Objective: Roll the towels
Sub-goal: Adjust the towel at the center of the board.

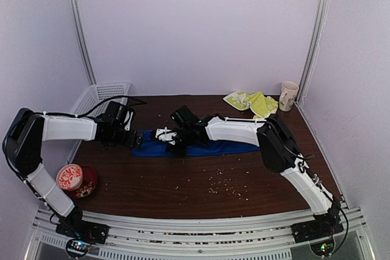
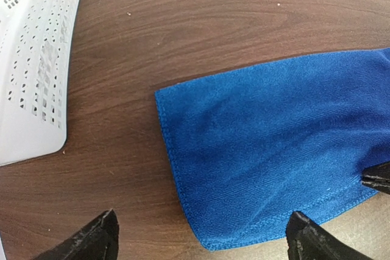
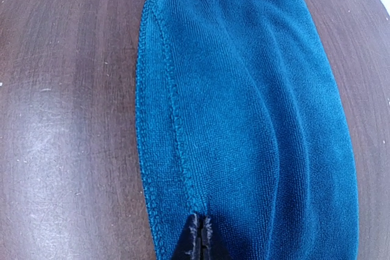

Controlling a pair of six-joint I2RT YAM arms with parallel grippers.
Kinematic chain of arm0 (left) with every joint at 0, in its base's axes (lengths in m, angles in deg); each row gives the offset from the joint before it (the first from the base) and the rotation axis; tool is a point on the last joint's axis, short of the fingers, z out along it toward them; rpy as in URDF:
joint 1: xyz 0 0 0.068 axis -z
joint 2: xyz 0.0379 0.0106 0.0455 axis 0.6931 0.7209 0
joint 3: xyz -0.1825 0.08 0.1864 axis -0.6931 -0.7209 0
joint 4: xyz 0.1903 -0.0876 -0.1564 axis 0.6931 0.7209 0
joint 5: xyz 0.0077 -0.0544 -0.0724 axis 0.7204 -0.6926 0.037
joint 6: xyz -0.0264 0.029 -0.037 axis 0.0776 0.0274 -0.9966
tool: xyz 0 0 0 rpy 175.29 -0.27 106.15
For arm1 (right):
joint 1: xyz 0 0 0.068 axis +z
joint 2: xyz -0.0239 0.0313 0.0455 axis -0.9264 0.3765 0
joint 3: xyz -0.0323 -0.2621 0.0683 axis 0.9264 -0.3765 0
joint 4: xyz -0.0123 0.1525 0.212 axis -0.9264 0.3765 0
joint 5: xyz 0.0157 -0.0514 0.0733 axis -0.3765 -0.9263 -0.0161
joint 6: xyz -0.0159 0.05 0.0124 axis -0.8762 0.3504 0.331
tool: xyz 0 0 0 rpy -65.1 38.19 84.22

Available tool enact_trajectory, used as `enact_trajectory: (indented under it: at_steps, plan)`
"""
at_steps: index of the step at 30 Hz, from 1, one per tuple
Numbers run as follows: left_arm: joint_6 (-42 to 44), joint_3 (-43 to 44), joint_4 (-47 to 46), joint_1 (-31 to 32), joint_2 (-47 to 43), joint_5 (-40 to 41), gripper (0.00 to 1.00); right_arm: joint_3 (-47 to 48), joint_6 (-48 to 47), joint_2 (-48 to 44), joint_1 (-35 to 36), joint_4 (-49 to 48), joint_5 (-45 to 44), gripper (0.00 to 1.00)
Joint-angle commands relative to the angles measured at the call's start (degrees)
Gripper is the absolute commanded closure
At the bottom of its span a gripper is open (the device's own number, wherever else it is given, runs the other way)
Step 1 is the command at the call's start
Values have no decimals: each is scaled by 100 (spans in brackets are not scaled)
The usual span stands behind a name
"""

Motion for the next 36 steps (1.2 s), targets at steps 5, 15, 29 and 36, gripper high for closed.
enact_trajectory:
  at_steps: [5, 15, 29, 36]
  plan:
    - [-32, -57, -260, -20, -35, -41, 2, 262, -137, -99, -19, 236, 173, 100]
    - [-42, -42, -222, -18, -11, 88, 2, 159, -309, -314, -20, 428, 287, 100]
    - [-82, 126, -157, -18, 280, 417, 2, 54, -324, -357, -13, 460, 383, 100]
    - [-93, 326, -163, -18, 570, 547, 2, 80, -488, -316, 1, 643, 236, 87]
